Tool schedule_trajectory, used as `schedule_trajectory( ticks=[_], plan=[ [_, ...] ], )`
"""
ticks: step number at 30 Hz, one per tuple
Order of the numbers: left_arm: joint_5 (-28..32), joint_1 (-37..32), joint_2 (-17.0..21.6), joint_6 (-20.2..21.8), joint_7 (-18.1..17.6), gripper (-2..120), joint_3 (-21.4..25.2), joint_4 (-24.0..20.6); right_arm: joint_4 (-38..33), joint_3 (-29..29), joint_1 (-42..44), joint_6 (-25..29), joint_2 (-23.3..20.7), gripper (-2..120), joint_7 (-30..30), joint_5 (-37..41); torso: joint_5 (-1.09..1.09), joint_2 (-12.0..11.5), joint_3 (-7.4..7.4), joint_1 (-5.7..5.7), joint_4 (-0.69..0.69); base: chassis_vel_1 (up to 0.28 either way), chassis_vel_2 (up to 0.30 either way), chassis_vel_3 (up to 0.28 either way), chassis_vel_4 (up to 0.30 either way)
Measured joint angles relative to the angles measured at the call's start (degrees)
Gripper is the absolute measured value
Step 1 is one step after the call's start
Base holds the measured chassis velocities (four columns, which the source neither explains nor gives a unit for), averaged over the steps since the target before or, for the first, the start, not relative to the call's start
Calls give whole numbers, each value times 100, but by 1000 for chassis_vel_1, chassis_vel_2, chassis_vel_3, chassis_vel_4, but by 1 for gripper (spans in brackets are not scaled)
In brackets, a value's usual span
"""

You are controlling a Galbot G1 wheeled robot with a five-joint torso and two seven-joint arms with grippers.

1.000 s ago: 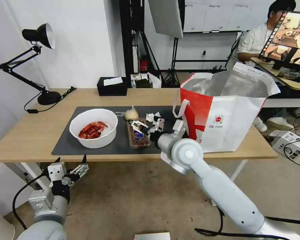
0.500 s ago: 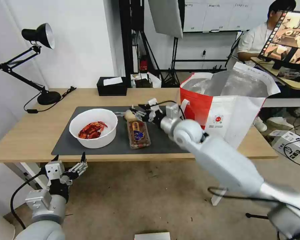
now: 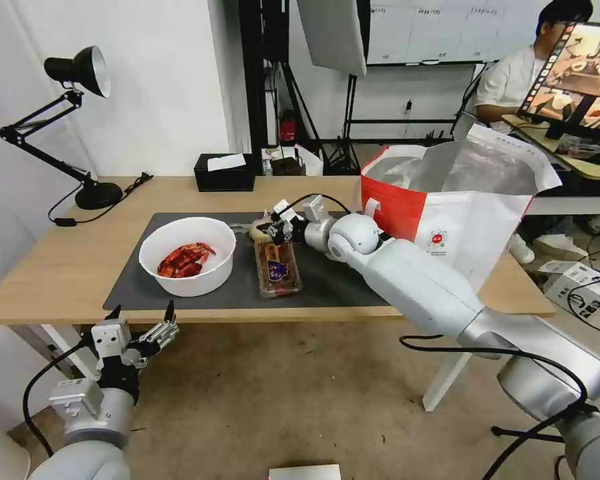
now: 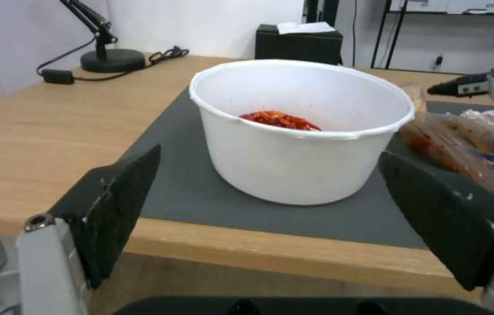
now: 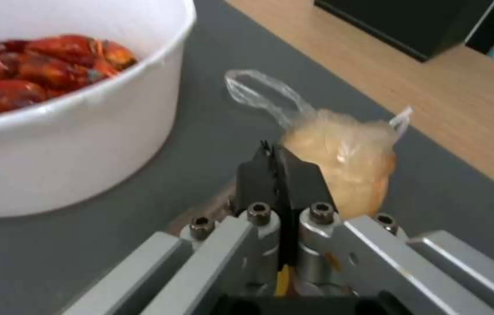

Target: Pick up the trash from the table and place it into the takeout bag.

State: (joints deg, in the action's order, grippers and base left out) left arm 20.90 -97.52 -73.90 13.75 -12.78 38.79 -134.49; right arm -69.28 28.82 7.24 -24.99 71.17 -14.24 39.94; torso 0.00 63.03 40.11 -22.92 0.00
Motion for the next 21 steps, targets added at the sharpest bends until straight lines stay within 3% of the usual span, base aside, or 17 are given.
schedule_trajectory(
  ticks=[21],
  plan=[
    [-58,-26,29,-26,9,100,-83,26,173,-54,234,-148,-9,0,71,194,0,0,-1,0,0,0,0,0,0]
  ],
)
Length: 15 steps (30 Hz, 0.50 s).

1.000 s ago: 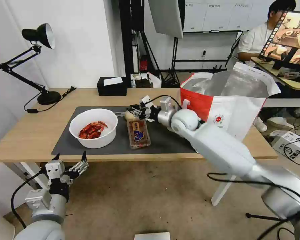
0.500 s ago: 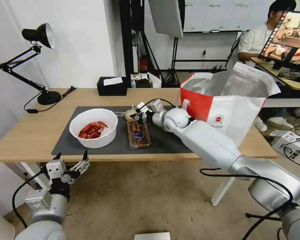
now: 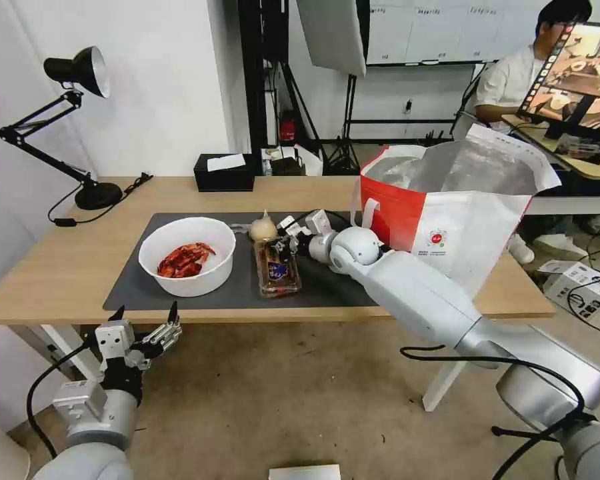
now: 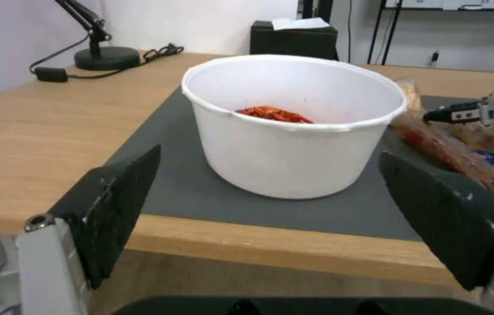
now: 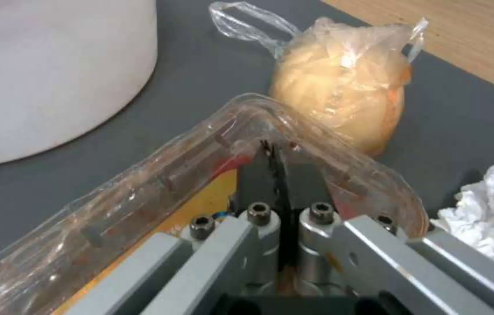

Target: Pick up the trash from the table and place it into the takeout bag.

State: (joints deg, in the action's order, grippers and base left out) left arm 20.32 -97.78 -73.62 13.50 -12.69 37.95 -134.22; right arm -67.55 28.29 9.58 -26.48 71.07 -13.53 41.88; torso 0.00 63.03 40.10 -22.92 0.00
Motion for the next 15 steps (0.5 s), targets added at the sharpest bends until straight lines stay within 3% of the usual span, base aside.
schedule_trajectory(
  ticks=[9,15],
  plan=[
    [24,91,64,-22,76,100,-79,63,-127,1,9,-74,-92,0,90,86,0,0,0,0,0,0,0,0,0],
    [946,254,335,-18,315,100,-137,-14,-277,-14,54,-100,-173,0,173,164,0,0,0,0,0,0,0,0,0]
  ],
)
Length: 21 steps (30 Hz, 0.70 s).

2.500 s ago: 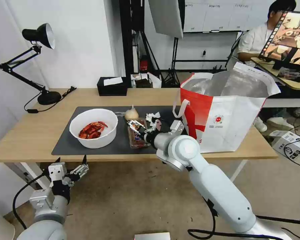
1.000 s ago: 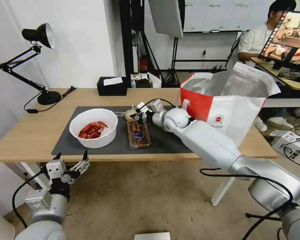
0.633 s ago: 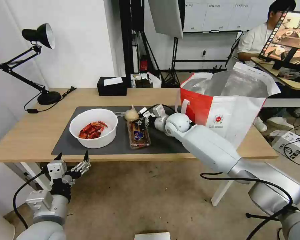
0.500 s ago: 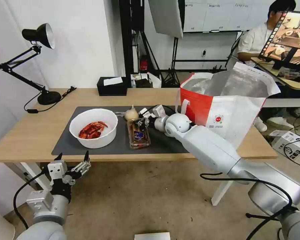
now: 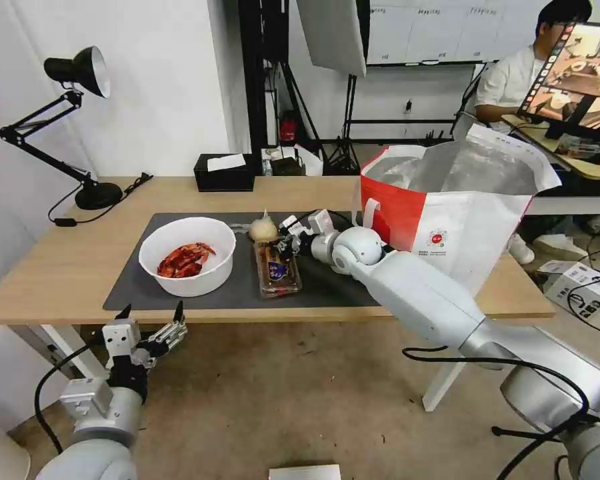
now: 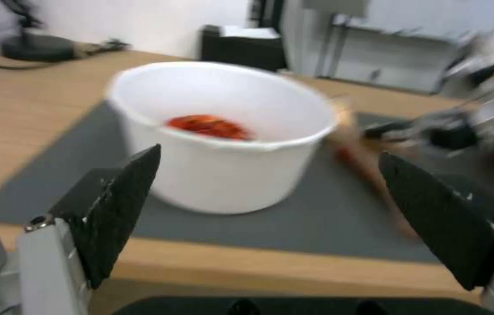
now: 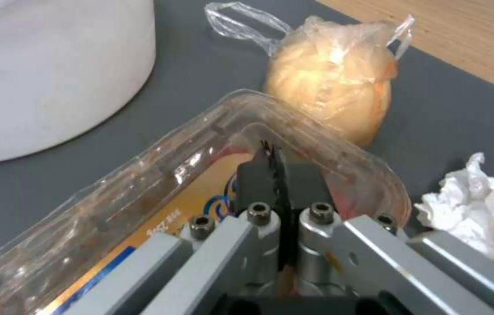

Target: Pick up the trash from the table and place it into the takeout bag.

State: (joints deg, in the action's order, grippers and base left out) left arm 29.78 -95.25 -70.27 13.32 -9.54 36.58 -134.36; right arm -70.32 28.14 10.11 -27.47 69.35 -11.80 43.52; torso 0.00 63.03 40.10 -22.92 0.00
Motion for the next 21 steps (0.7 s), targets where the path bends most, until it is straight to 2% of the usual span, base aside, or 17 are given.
schedule_trajectory(
  ticks=[1,3,6,14,21],
  plan=[
    [419,120,137,69,68,100,-27,-37,-51,-21,26,-5,-24,0,23,9,0,0,0,0,0,0,0,0,0],
    [654,184,214,100,102,100,-44,-51,-74,-40,40,-7,-31,0,36,12,0,0,0,0,1,0,0,0,0],
    [1514,412,487,236,243,100,-158,-80,-172,-80,94,-10,-41,0,79,21,-1,0,0,0,0,0,0,0,0],
    [2445,698,792,363,542,100,-354,-16,-231,-124,115,14,12,0,124,26,0,0,0,0,0,0,0,0,0],
    [2989,927,969,445,648,100,-443,125,-179,-195,122,38,119,0,131,22,-1,0,0,0,0,0,0,0,0]
  ],
)
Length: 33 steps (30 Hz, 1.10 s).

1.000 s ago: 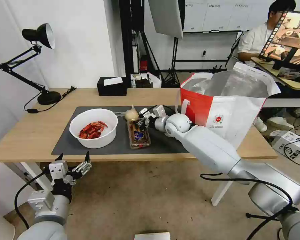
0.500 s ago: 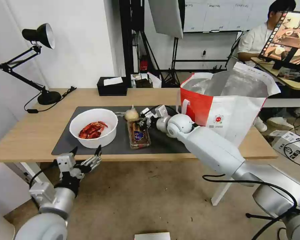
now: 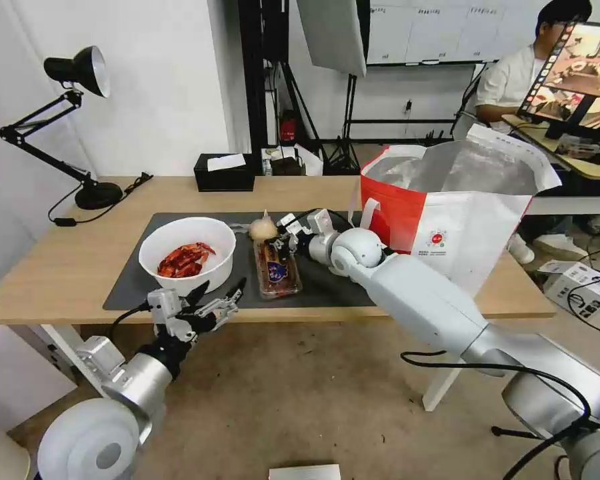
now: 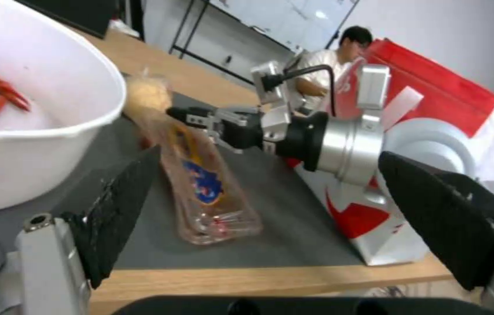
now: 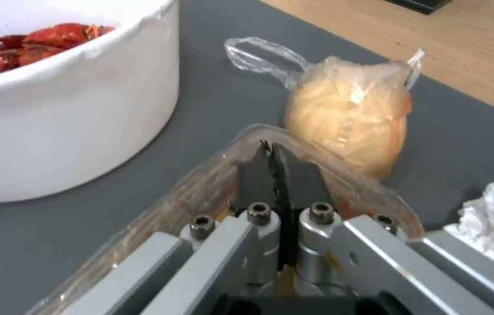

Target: Pick up the trash from the table and place it into the takeout bag.

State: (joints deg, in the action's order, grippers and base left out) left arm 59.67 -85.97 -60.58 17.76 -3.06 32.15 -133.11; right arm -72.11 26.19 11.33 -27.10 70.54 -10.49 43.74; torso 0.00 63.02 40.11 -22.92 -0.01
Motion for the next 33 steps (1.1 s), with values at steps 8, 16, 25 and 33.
schedule_trajectory(
  ticks=[8,16,25,33],
  plan=[
    [667,588,295,172,-5,100,-300,385,-122,-107,103,171,-18,0,25,-20,0,0,0,0,0,0,0,0,0],
    [1007,1008,362,236,-43,100,-670,815,-673,-518,523,757,-162,0,303,36,1,0,0,0,1,0,0,0,0],
    [1179,1359,250,307,-484,100,-1044,1322,-1244,-588,956,1126,-391,0,841,225,0,0,0,0,1,0,0,0,0],
    [1712,1905,230,568,-1042,100,-1238,1667,-1227,-603,959,1127,-452,0,881,212,0,0,0,0,1,0,0,0,0]
  ],
)
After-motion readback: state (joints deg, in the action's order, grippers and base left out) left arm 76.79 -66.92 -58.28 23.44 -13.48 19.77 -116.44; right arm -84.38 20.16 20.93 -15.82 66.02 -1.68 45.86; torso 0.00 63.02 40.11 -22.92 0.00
